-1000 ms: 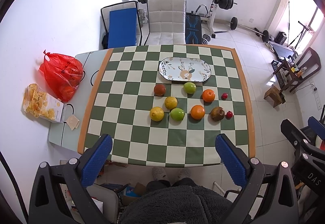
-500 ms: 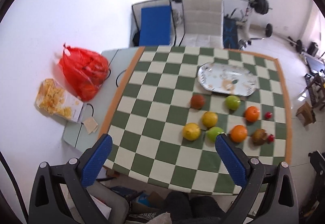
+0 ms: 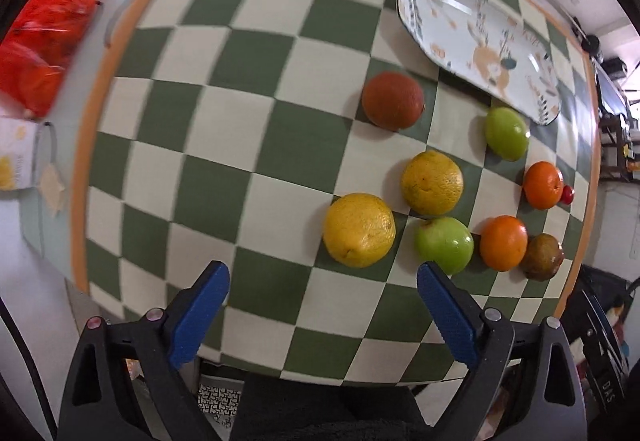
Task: Organize fruits
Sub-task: 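Grasp the yellow lemon with the left tool while the right tool grasps the orange, then lower the lemon onto the white plate with the left tool while the right tool sets the orange beside it, then open both tools and lift them away from the plate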
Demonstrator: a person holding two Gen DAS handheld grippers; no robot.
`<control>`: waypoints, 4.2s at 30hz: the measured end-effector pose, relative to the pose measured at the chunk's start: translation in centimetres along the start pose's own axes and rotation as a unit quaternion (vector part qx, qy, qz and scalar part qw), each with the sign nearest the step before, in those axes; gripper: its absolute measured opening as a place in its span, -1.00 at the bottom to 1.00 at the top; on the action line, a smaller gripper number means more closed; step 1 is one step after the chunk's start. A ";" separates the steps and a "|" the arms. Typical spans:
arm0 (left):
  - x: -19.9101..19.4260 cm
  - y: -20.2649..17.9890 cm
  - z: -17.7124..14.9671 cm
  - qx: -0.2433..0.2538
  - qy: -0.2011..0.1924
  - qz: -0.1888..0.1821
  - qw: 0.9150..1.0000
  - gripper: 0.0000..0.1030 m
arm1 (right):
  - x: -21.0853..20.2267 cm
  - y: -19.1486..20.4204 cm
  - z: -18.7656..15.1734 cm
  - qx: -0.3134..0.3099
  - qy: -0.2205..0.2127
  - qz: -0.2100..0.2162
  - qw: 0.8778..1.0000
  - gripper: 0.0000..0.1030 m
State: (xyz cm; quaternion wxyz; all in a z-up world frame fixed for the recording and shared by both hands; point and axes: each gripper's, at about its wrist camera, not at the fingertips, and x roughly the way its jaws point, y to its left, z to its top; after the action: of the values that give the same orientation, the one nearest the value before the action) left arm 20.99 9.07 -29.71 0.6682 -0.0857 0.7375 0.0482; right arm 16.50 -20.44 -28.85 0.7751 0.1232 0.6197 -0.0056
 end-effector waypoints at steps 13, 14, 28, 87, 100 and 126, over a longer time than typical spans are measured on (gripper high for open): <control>8.7 -4.1 2.4 0.085 0.071 -0.010 0.994 0.16 | 9.4 -0.1 1.8 0.065 0.091 -0.005 0.994 0.64; 8.7 -4.1 2.3 0.087 0.067 -0.009 0.994 0.16 | 10.0 -0.1 2.0 0.070 0.098 -0.006 0.993 0.61; 9.4 -2.9 1.8 0.097 0.032 -0.003 0.995 0.15 | 13.9 1.0 1.9 0.075 0.143 -0.004 0.987 0.31; 3.2 -17.9 26.8 0.065 0.012 -0.039 0.997 0.64 | 13.7 4.3 27.8 -0.081 0.082 0.036 0.993 0.78; -3.6 -13.9 17.1 0.087 -0.149 0.038 0.984 0.64 | 6.8 3.1 20.8 -0.065 0.009 -0.011 0.998 0.79; -15.0 -10.5 -0.5 0.109 -0.292 0.011 0.950 0.64 | -12.5 4.6 8.3 -0.081 -0.142 -0.018 0.986 0.79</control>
State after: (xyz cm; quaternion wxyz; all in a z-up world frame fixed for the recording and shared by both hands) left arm 23.91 -0.39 -14.29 0.8590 0.0138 0.5118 -0.0018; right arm 22.26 -19.44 -14.35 0.8623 0.0469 0.5041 0.0127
